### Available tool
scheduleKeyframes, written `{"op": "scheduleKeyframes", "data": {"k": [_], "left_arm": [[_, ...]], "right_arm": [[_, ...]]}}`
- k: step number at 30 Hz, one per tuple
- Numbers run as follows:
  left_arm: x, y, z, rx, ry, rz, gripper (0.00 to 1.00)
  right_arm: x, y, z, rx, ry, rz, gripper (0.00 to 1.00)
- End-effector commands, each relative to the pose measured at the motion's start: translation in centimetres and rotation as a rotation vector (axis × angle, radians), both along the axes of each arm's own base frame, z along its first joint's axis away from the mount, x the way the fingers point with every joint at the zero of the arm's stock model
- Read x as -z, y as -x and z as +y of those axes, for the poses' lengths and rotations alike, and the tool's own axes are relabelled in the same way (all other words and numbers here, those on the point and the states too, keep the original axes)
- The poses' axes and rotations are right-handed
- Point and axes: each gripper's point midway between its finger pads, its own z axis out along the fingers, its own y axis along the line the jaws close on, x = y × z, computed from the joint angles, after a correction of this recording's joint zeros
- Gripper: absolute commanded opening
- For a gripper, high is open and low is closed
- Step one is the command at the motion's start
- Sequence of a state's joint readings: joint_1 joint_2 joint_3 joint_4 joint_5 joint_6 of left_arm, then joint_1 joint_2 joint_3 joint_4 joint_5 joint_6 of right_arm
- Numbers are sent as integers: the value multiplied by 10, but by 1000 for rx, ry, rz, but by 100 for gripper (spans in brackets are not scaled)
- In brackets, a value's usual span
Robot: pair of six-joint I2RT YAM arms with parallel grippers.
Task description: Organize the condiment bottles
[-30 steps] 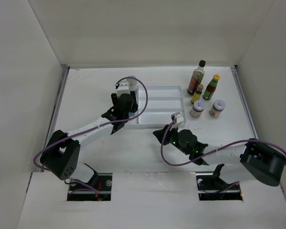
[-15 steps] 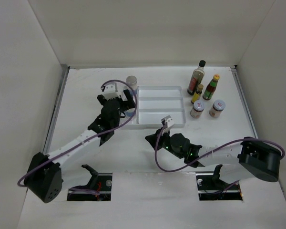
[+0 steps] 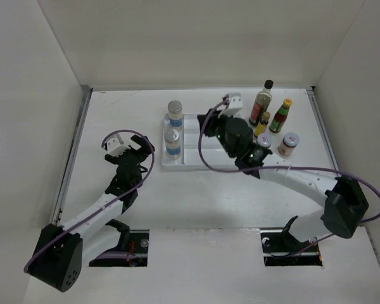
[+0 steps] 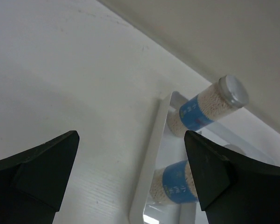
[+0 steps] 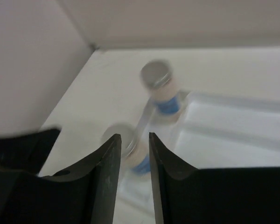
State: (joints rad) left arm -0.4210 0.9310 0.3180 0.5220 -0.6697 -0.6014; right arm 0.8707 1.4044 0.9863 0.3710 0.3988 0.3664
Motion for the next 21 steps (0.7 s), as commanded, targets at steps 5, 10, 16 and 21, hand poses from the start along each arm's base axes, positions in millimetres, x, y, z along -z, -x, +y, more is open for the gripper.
{"op": "scheduleKeyframes", "data": {"k": [5, 10, 16, 21], "left_arm": [[37, 1, -16, 72, 117, -18, 100], [33, 5, -8, 71, 142, -52, 100], [34, 3, -14, 104, 148, -44, 100], [39, 0, -19, 122, 149, -21, 100]], "right_arm": [[-51, -119, -151, 550, 273, -63, 74], [-59, -151, -225, 751, 323, -38, 91], [-52, -178, -261, 833, 340, 13, 97], [-31, -198, -280, 863, 379, 63, 98]]}}
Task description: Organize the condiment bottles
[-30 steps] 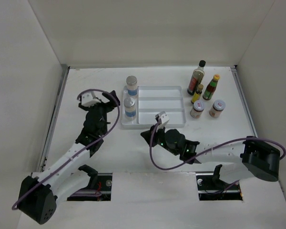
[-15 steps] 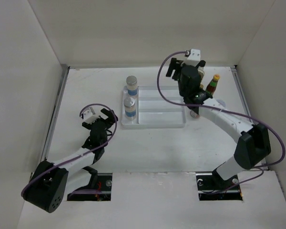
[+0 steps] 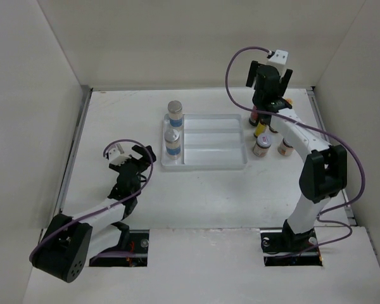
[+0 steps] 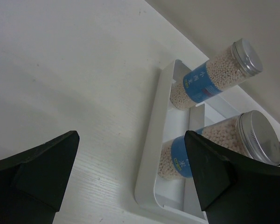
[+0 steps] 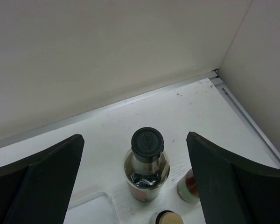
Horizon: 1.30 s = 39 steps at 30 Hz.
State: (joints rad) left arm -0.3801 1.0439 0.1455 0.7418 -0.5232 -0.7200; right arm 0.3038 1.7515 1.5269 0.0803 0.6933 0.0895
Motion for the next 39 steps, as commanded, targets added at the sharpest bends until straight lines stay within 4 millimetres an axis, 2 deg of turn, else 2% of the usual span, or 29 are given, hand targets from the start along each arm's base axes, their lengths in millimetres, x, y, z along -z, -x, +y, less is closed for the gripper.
{"op": "scheduleKeyframes", "data": {"k": [1, 6, 9, 12, 15, 17, 19, 22, 25, 28, 31, 39], "left_arm": [[-19, -10, -10, 31, 48, -60, 100], [-9, -14, -19, 66, 57, -25, 100], [-9, -15, -19, 69, 59, -23, 100], [-12, -14, -18, 66, 62, -33, 100], [-12, -14, -17, 62, 61, -32, 100], [-12, -14, -16, 58, 62, -33, 100], [-13, -14, -15, 57, 63, -36, 100], [-14, -13, -13, 51, 63, -40, 100], [-15, -13, -13, 50, 64, -43, 100], [-14, -13, -13, 49, 64, -41, 100], [-13, -14, -13, 51, 63, -38, 100], [-12, -14, -11, 46, 65, -34, 100]], "right_arm": [[0, -9, -17, 45, 11, 14, 98], [21, -20, -28, 52, -3, 47, 97], [31, -31, -23, -2, -22, 55, 92], [37, -40, -13, -68, -49, 41, 80], [34, -43, -11, -76, -60, 8, 58], [26, -43, -11, -78, -59, -28, 41], [11, -43, -11, -79, -59, -76, 31], [-28, -42, -14, -65, -51, -171, 25], [-78, -38, -12, -59, -27, -266, 22], [-120, -28, 5, -87, 10, -328, 21], [-139, -17, 33, -135, 39, -352, 21], [-127, -3, 141, -344, -21, -353, 22]]}}
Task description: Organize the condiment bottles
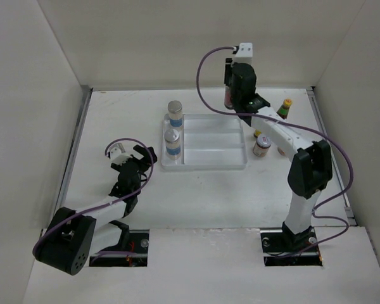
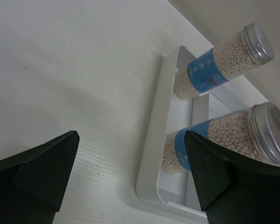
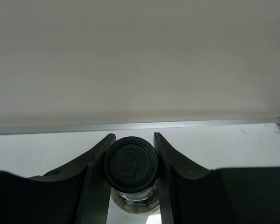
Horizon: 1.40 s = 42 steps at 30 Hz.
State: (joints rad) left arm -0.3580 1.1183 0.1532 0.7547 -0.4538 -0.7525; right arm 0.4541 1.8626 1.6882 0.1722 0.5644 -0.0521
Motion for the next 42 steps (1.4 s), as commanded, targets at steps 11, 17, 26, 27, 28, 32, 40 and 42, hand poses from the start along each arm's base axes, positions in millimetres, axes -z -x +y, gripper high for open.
{"op": "scheduleKeyframes", "data": {"k": [11, 17, 26, 27, 28, 32, 40, 42], "left_arm": [[-28, -11, -5, 10, 47, -84, 100], [-30, -11, -5, 10, 48, -87, 100], [-28, -11, -5, 10, 46, -82, 100], [-28, -11, -5, 10, 46, -82, 100], [-28, -11, -5, 10, 46, -82, 100], [-27, -12, -7, 19, 46, -77, 100], [-27, -12, -7, 19, 47, -76, 100], [-28, -12, -7, 19, 48, -79, 100]], "right_arm": [[-72, 19, 121, -240, -198, -221, 22], [-42, 17, 144, -272, -228, -179, 22], [-27, 14, 155, -283, -248, -167, 22], [-23, 14, 156, -284, -248, -158, 22], [-17, 15, 158, -287, -249, -147, 22], [13, 22, 169, -304, -240, -102, 23], [38, 38, 177, -327, -231, -68, 53], [27, 43, 172, -328, -239, -81, 68]]}}
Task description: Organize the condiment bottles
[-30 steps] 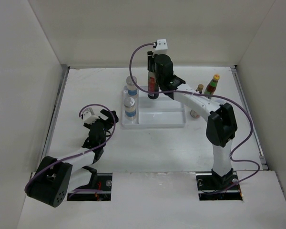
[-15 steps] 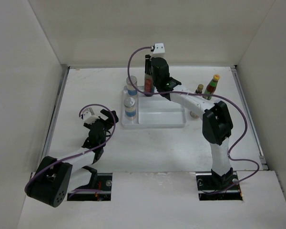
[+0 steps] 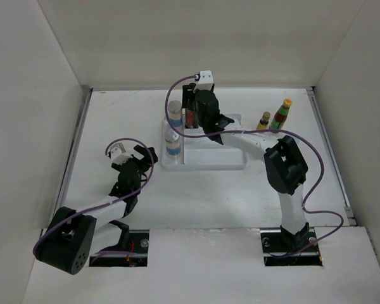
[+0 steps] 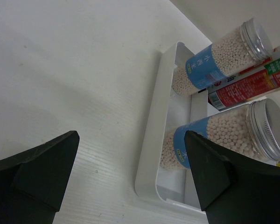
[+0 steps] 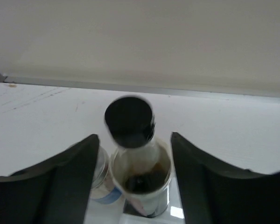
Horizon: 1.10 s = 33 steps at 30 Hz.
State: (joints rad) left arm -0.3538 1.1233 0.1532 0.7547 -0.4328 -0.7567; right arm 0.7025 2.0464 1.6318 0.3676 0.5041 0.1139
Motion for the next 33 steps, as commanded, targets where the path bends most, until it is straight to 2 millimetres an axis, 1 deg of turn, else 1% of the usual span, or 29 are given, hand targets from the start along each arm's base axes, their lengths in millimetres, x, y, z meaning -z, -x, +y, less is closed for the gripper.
{"op": "scheduleKeyframes", "data": {"k": [1, 3, 5, 7, 9, 13, 16, 17, 19, 23, 26, 30, 33], "left_arm": [[-29, -12, -5, 3, 43, -84, 100], [-29, -12, -5, 3, 42, -84, 100], [-29, -12, -5, 3, 43, -84, 100], [-28, -12, -5, 3, 43, -82, 100], [-28, -12, -5, 4, 43, -82, 100], [-28, -12, -6, 10, 47, -81, 100], [-28, -12, -6, 9, 49, -81, 100], [-28, -12, -6, 9, 49, -81, 100], [-28, -12, -6, 9, 50, -82, 100], [-26, -12, -7, 10, 49, -74, 100], [-26, -13, -7, 12, 49, -73, 100], [-26, -13, -7, 12, 50, -74, 100], [-25, -13, -8, 15, 50, -70, 100]], "right_arm": [[-70, 17, -4, -16, -122, -121, 75], [-85, 28, -11, -28, -135, -137, 83], [-97, 41, -20, -45, -142, -146, 89], [-104, 49, -45, -21, -143, -152, 92], [-104, 51, -78, 31, -139, -149, 93], [-90, 46, -161, 198, -134, -125, 93], [-69, 42, -223, 349, -104, -82, 93], [-59, 40, -239, 388, -89, -61, 93], [-37, 35, -261, 441, -53, 1, 93], [10, 28, -280, 495, -38, 88, 91], [35, 25, -295, 557, -50, 126, 88], [56, 27, -304, 593, -51, 163, 84], [68, 27, -310, 617, -44, 184, 80]]}}
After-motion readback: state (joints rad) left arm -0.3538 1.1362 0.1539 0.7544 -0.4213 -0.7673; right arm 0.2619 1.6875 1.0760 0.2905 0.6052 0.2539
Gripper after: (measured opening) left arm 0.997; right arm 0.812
